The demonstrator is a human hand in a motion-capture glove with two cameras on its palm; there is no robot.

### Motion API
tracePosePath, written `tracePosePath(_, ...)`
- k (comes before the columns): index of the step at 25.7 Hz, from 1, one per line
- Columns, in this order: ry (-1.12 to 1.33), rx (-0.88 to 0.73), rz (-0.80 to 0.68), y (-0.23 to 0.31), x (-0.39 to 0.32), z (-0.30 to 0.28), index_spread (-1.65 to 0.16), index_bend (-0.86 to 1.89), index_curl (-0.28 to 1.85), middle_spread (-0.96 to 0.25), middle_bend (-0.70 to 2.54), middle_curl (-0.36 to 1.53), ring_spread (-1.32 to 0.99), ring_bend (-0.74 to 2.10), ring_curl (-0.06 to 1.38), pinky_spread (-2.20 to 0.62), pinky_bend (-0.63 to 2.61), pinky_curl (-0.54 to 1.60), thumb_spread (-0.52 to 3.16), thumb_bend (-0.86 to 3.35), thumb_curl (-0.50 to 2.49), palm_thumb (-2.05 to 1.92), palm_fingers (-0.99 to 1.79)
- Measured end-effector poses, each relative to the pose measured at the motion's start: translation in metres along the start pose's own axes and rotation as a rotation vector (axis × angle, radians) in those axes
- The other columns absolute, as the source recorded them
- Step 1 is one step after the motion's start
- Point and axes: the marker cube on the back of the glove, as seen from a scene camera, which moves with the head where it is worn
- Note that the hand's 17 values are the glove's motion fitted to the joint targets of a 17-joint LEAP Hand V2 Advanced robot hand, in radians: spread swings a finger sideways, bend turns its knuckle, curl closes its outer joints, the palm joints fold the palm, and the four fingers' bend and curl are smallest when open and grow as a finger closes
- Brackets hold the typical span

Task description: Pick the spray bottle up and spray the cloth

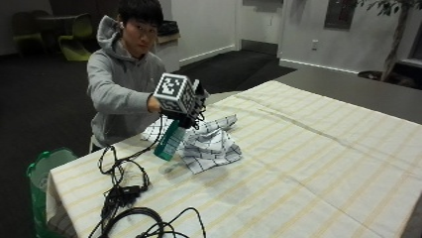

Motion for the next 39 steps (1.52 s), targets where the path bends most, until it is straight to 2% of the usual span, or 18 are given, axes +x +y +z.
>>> tracePosePath(6, 0.384, -0.076, -0.04, 0.009, -0.051, 0.015, -0.16, 0.42, 0.47, -0.09, 0.58, 0.52, -0.14, 0.67, 0.47, -0.23, 0.39, 0.4, 0.23, -0.03, 0.61, 0.99, 1.45)
tracePosePath(11, 0.593, -0.167, -0.034, 0.013, -0.047, 0.048, -0.16, 0.45, 0.49, -0.09, 0.62, 0.53, -0.15, 0.68, 0.48, -0.24, 0.4, 0.41, 0.17, -0.03, 0.63, 0.98, 1.44)
tracePosePath(19, 0.639, -0.206, -0.013, 0.025, -0.037, 0.08, -0.15, 0.48, 0.51, -0.09, 0.65, 0.54, -0.15, 0.7, 0.49, -0.25, 0.42, 0.43, 0.12, -0.03, 0.66, 0.97, 1.42)
tracePosePath(29, 0.682, -0.114, -0.02, 0.028, -0.071, 0.026, -0.15, 0.49, 0.53, -0.09, 0.67, 0.54, -0.15, 0.72, 0.5, -0.25, 0.43, 0.44, 0.09, -0.03, 0.68, 0.97, 1.41)
tracePosePath(39, 0.534, -0.197, 0.004, 0.028, -0.045, 0.076, -0.15, 0.49, 0.54, -0.09, 0.67, 0.54, -0.15, 0.72, 0.5, -0.25, 0.44, 0.44, 0.08, -0.03, 0.7, 0.96, 1.41)
